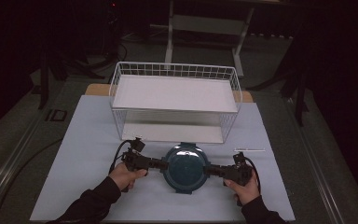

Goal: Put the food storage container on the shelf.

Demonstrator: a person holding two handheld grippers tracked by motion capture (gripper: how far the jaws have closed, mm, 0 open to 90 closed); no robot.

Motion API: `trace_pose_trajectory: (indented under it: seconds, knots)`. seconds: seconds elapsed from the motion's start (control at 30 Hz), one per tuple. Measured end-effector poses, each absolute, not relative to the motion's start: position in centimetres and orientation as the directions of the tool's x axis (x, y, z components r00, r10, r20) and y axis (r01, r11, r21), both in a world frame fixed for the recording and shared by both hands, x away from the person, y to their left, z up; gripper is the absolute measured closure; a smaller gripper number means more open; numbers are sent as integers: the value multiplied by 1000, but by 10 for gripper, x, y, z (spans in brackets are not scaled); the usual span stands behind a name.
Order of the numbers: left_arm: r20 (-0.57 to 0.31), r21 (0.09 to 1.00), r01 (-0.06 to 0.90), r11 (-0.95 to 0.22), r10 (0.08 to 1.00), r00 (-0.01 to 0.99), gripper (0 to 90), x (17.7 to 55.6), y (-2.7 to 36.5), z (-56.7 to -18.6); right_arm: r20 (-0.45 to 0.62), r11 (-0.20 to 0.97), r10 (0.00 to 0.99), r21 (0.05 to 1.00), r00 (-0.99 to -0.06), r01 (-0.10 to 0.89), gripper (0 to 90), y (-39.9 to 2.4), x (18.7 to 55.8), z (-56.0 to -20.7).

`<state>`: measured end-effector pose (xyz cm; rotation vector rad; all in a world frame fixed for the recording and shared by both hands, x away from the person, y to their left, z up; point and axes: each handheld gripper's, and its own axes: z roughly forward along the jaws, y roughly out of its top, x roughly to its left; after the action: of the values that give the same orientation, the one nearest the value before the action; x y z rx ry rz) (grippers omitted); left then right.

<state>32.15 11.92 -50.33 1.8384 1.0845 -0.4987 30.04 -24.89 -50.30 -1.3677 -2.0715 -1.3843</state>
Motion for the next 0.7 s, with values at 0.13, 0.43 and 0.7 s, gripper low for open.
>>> trace_pose_trajectory:
  seconds: [0.13,0.43,0.7]
  knots:
    - [-690,518,834,-187,485,537,566,316,117,-501,690,79,535,534,-488,842,546,-250,299,-505]
    - [-654,534,824,-193,523,546,554,307,115,-497,699,40,523,552,-488,833,554,-249,292,-509]
    - [-642,545,822,-162,550,534,554,299,114,-496,696,42,544,535,-468,844,561,-247,290,-504]
